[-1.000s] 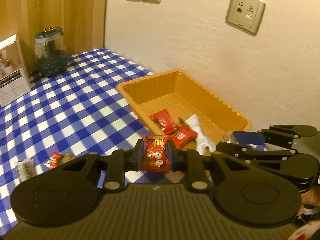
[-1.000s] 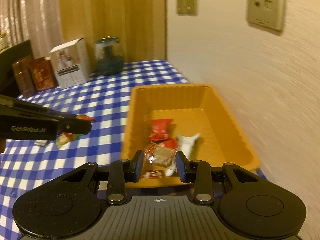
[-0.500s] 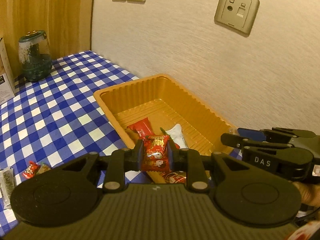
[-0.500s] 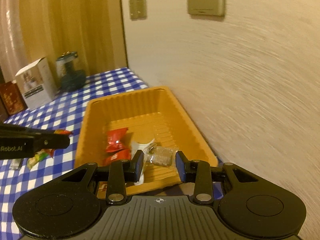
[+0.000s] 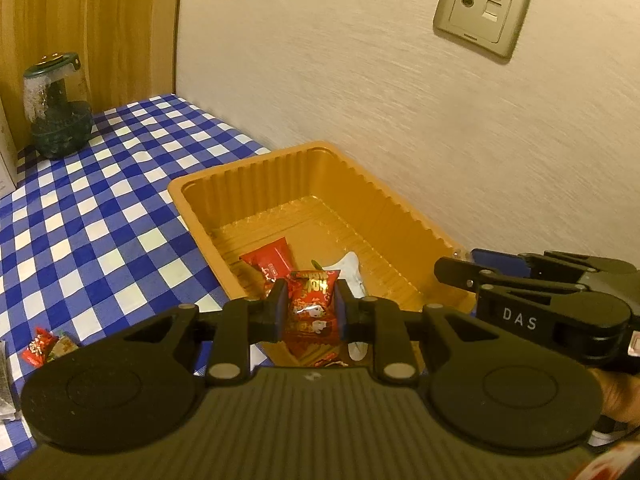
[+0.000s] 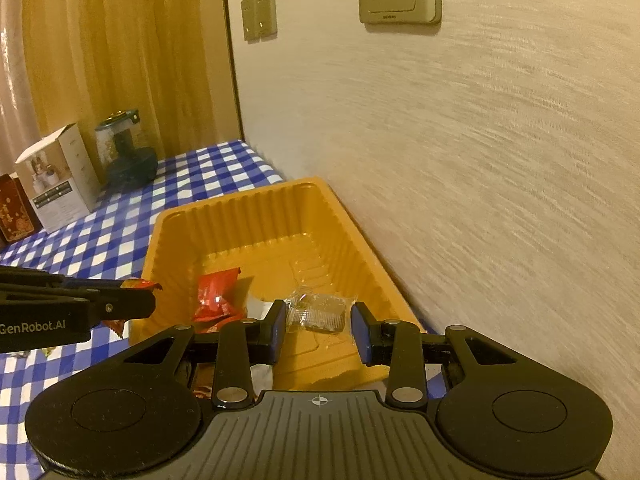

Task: Organize snacks
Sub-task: 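Open the left tool to drop the red packet while the right tool releases the cake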

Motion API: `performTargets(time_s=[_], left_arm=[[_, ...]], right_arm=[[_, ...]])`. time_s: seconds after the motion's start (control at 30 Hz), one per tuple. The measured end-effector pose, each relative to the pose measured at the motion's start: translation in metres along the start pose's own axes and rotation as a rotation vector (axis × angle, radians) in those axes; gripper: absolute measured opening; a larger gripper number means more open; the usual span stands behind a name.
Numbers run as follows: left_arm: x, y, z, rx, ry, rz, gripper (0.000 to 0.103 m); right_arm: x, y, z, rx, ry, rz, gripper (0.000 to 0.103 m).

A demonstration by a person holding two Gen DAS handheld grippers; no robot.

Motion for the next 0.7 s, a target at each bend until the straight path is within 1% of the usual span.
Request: performTargets(time_s=[0.2, 0.43, 0.5, 0.53, 0.7], left_arm=[[-0.001, -0.006, 0.0, -0.003, 0.001, 0.004, 0.022], [-0.003, -0.012, 0.001, -0.011, 0.036, 0.057, 0.022], [-0.002, -0.013, 0.002, -0.014, 0.043, 0.071, 0.029], [-0.002, -0.013, 0.002, -0.012, 0.049, 0.072, 0.038], [-0.007, -0.011, 0.002, 0.001, 0.05, 0.036, 0.039]], right_arm=[[0.008, -0.009, 0.0, -0.011, -0.015, 0.016, 0.036], [0.01, -0.009, 0.0, -0.013, -0.027, 0.015, 0.036], [0.012, -0.009, 0.001, -0.016, -0.038, 0.016, 0.036], [0.012, -0.009, 0.001, -0.016, -0.041, 0.015, 0.036], [0.013, -0.008, 0.0, -0.015, -0.055, 0.004, 0.036]])
Point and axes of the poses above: each gripper's, at about its wrist camera, not at the fingertips, and y roughly against the way its jaws point, x to its right, z to its underside, the point moved 4 cm from there along -y, roughly the way its jaws point, and after that the axes turned 10 degrees about y, right-handed, at the moved point
